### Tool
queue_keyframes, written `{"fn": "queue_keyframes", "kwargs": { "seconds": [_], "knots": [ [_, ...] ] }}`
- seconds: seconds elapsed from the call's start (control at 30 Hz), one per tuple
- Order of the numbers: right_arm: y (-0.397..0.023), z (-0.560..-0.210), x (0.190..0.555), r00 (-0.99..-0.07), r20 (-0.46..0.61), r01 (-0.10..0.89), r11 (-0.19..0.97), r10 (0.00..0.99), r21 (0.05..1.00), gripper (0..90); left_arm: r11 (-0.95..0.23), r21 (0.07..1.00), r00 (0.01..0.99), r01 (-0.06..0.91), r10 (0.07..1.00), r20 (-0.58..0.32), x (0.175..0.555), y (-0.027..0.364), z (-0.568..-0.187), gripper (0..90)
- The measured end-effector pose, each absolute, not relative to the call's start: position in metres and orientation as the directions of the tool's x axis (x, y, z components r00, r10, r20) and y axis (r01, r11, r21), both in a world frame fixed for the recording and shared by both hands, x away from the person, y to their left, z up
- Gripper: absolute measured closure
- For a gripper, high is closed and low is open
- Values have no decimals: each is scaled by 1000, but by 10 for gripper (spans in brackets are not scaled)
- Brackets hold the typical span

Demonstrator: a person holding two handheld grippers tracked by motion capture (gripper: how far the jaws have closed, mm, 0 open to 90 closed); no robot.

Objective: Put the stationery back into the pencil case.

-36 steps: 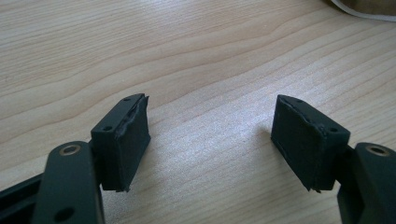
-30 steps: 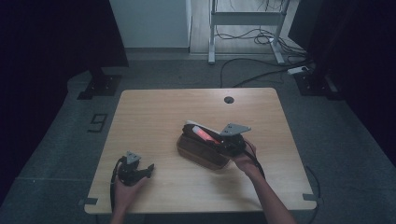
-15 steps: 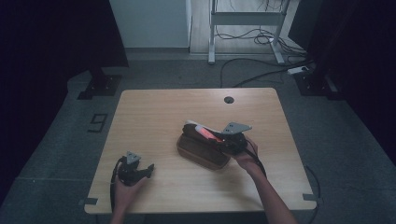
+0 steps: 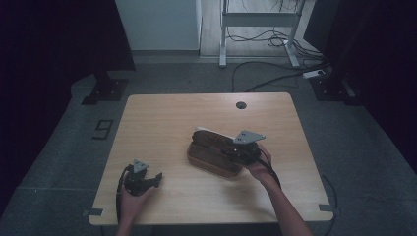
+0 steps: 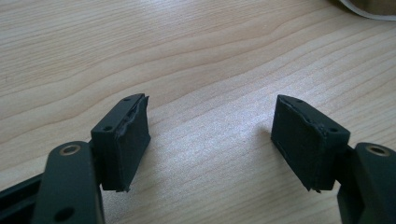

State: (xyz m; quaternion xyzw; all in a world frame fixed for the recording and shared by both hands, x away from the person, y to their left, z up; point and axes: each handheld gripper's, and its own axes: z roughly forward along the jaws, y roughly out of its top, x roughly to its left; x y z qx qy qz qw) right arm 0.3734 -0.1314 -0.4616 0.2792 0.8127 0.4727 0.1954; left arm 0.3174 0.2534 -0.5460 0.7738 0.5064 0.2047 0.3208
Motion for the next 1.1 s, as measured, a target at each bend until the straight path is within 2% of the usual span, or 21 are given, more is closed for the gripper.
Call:
{"fn": "queue_keyframes", "kwargs": {
  "seconds": [0.53, 1.1],
  "knots": [
    [-136, -470, 363, -760, 38, 314, 315, 649, 895, 412, -282, 703, 404, 653, 915, -9, 317, 253, -546, 273],
    [-172, -481, 341, -721, 68, 340, 266, 689, 902, 399, -281, 704, 403, 652, 915, -8, 317, 253, -546, 273]
  ]
}}
